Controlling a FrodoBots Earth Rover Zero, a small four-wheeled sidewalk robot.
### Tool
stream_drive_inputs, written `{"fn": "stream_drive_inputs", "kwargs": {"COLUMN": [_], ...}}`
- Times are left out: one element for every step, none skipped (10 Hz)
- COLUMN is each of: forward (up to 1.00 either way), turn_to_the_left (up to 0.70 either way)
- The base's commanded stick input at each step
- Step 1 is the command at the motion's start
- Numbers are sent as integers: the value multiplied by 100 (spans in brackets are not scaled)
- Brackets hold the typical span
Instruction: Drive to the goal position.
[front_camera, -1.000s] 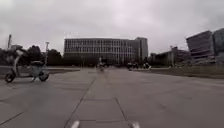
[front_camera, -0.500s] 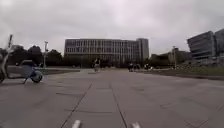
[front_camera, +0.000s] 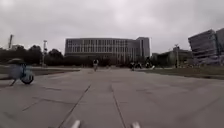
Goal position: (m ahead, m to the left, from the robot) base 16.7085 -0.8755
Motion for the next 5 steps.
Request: {"fn": "stream_drive_inputs", "kwargs": {"forward": [100, 100, 100, 100, 100], "turn_to_the_left": [0, 0, 0, 0, 0]}}
